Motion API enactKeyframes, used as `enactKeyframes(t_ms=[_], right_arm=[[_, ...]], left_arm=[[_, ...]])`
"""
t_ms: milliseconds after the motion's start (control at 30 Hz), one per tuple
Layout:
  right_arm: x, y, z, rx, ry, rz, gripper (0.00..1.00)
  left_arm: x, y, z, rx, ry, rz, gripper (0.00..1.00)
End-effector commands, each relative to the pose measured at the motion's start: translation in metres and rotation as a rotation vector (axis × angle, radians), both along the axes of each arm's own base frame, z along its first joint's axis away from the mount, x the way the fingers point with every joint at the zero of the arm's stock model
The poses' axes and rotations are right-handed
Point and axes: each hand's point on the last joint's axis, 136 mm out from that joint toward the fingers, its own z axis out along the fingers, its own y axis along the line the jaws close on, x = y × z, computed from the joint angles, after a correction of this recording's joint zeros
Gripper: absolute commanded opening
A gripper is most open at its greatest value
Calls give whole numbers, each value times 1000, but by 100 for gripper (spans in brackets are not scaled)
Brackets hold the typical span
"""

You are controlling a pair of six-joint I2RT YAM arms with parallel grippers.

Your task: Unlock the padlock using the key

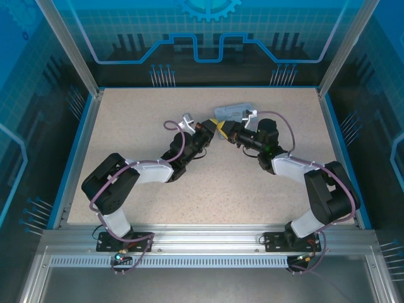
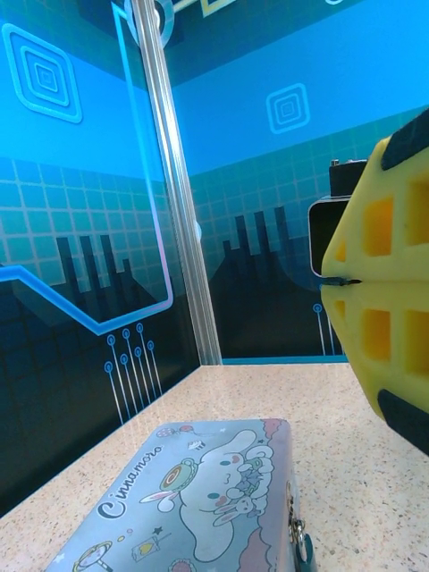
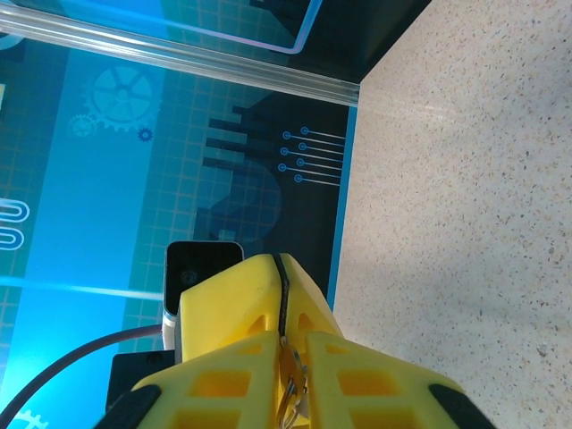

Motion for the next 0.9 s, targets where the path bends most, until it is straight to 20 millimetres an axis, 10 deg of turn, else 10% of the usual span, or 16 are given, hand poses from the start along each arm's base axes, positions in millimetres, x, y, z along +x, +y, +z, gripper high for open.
enactKeyframes(t_ms=[0,300,500,867], right_arm=[[6,6,13,17,-39,-1,10],[3,2,10,20,-31,4,0],[-1,-21,1,8,-9,-24,0],[9,-69,-3,-67,22,-68,0]], left_arm=[[-5,0,5,-25,-24,7,0],[-4,0,6,-21,-26,9,0],[-9,17,16,30,-41,21,63],[-26,74,32,401,8,27,99]])
